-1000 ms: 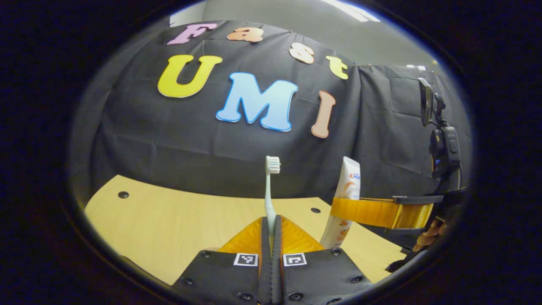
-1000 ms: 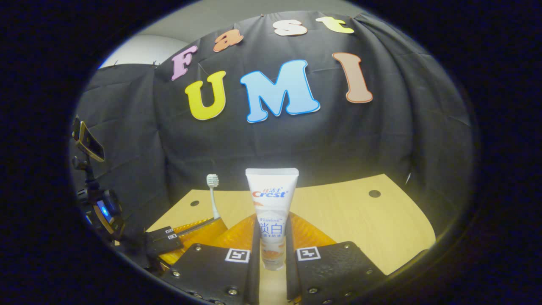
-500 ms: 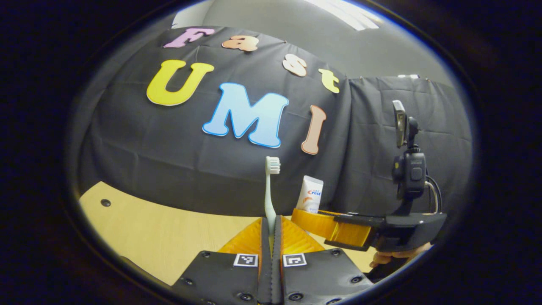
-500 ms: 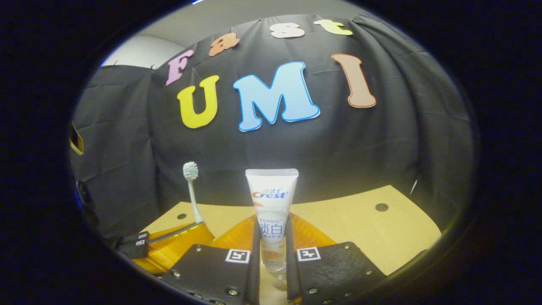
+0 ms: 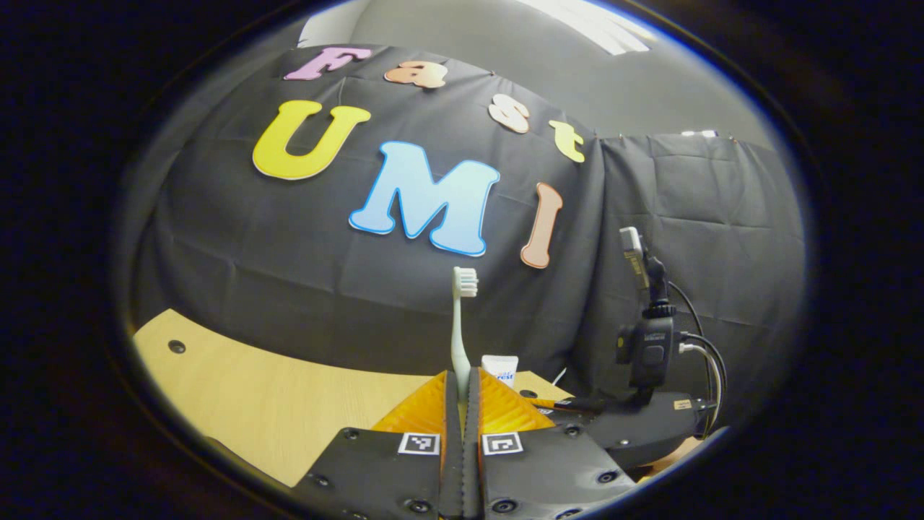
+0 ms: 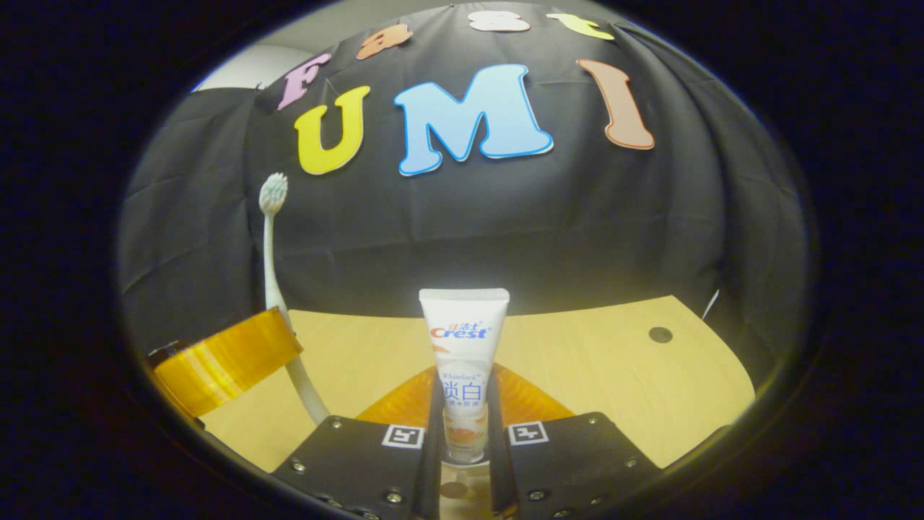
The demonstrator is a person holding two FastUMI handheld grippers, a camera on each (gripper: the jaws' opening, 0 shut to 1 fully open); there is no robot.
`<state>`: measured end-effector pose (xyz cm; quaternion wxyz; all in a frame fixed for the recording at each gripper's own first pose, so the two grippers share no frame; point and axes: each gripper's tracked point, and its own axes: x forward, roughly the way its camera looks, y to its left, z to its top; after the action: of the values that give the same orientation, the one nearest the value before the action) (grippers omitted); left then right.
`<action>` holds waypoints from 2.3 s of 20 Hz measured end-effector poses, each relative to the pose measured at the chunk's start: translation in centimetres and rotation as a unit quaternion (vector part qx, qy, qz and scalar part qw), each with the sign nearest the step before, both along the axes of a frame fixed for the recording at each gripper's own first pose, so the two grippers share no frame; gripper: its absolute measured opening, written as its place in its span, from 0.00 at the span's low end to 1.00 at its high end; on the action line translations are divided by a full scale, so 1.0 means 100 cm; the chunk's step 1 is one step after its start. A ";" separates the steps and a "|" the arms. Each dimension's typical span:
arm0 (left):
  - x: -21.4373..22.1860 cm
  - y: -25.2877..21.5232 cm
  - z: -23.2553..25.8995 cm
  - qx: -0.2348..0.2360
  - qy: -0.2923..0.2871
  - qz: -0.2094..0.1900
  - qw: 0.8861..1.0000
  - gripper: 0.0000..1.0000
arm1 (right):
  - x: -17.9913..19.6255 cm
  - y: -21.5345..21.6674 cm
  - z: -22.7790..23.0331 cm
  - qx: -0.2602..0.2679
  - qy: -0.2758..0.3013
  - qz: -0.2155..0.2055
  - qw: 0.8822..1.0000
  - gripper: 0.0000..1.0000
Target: Put the toothbrush and toothpaste on the desktop into the cup, then pick up the cup and place it on the coaster on the desktop.
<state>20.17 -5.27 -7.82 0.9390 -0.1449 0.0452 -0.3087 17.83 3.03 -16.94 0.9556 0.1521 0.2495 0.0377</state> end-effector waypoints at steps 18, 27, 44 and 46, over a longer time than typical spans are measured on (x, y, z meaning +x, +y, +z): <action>0.016 0.011 -0.018 0.008 0.019 0.011 1.000 0.07 | -0.027 -0.010 -0.022 -0.061 0.055 0.018 0.996 0.55; 0.025 -0.008 -0.024 -0.007 0.022 -0.005 1.000 0.07 | -0.075 -0.054 0.026 -0.011 0.028 -0.066 0.997 0.77; 0.031 -0.054 -0.073 0.026 0.062 -0.040 0.997 0.07 | -0.132 -0.056 0.021 0.008 0.071 -0.101 0.992 0.77; 0.026 -0.057 -0.078 0.042 0.068 -0.044 0.996 0.08 | -0.131 -0.052 0.023 0.014 0.070 -0.098 0.993 0.77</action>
<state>22.81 -10.96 -15.58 0.9246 -0.1241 0.1285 -0.3365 4.71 -2.19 -14.65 0.9327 0.1911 0.2992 -0.0639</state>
